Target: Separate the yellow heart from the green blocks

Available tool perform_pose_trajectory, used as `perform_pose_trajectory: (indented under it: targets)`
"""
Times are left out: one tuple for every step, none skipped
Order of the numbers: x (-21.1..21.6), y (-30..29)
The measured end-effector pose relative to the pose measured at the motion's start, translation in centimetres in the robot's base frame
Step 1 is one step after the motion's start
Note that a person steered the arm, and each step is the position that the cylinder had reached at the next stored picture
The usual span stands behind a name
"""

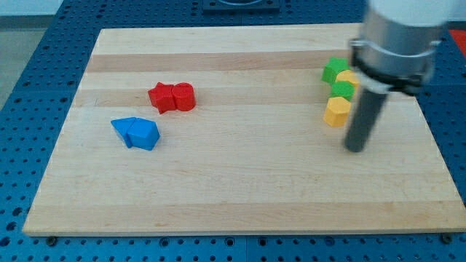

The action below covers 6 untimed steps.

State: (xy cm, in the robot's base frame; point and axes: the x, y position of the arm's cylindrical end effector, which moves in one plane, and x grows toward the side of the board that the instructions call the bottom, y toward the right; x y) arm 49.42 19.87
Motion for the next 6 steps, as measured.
perform_pose_trajectory:
  targets:
    - [-5.6, 9.8]
    - [-11.2, 14.7]
    - [-13.6, 13.7]
    - [-13.6, 9.5]
    - [-13.4, 4.9]
    - [-13.4, 0.2]
